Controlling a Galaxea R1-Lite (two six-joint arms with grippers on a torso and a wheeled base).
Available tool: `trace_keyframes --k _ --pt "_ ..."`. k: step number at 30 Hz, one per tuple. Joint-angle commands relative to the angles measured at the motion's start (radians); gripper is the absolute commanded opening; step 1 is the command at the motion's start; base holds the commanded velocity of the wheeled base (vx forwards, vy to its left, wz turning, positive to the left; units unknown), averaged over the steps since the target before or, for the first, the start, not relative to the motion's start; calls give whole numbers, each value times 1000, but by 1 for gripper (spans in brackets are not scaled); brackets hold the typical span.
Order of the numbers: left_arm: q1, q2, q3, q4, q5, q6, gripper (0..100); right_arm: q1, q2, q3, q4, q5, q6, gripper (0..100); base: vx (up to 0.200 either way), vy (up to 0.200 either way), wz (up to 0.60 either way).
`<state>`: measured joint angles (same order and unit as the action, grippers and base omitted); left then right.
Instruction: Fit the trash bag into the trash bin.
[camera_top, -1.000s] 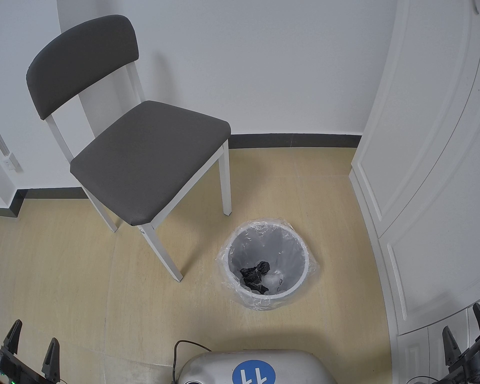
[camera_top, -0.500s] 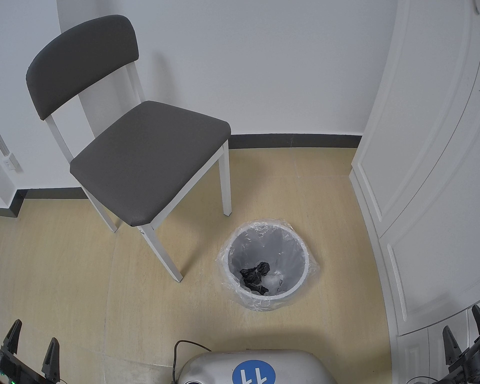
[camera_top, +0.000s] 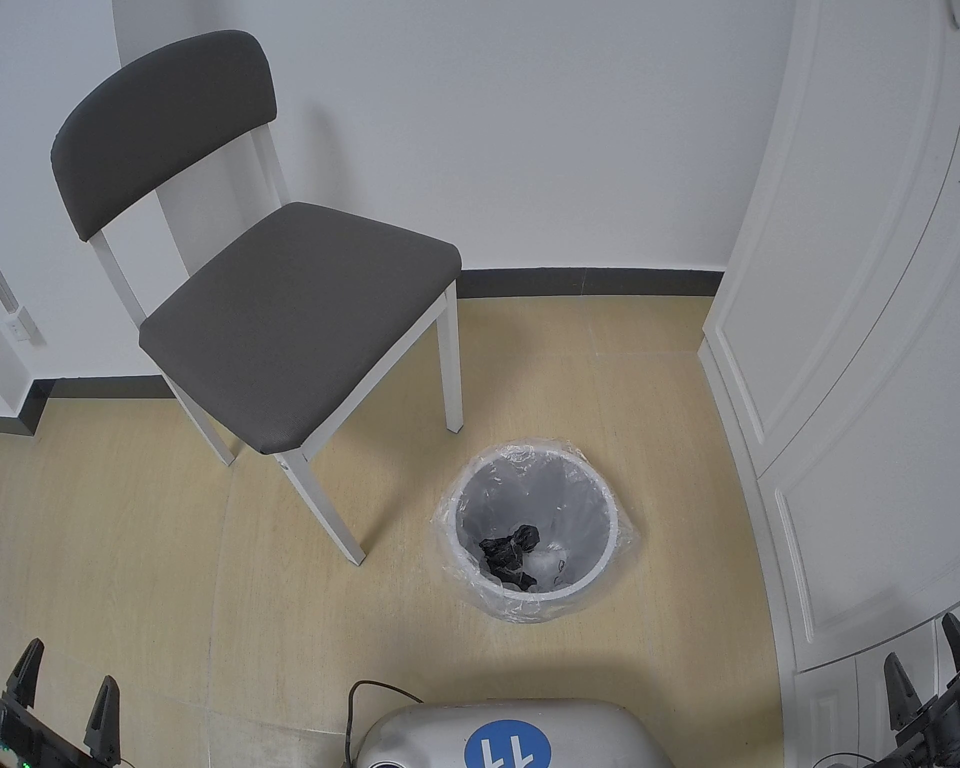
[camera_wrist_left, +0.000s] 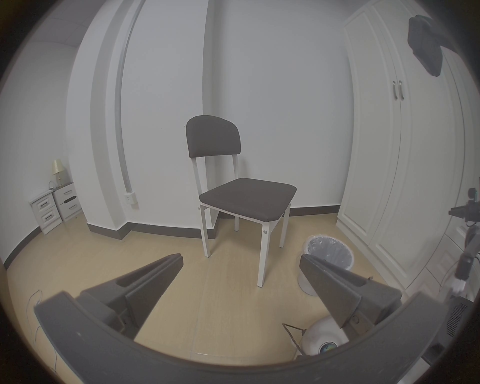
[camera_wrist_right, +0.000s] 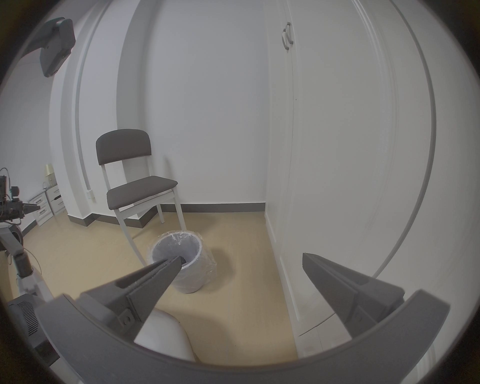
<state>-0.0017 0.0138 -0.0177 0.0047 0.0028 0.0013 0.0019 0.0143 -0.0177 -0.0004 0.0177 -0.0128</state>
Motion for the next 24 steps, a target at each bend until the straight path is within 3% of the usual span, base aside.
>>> trace_keyframes --k 1,6,9,12,24 --pt "0 -14 18 0 0 2 100 1 -14 18 -1 -7 11 100 0 0 0" --pt "0 -14 18 1 0 2 100 0 -13 18 -1 -12 -35 100 0 0 0" --pt "0 -14 18 1 0 2 100 0 -13 16 -1 -10 -29 100 0 0 0" --pt "0 -14 16 0 2 -3 100 4 -14 15 2 -13 36 100 0 0 0" --pt "0 -14 16 0 3 -24 100 1 -14 16 0 -16 14 100 0 0 0"
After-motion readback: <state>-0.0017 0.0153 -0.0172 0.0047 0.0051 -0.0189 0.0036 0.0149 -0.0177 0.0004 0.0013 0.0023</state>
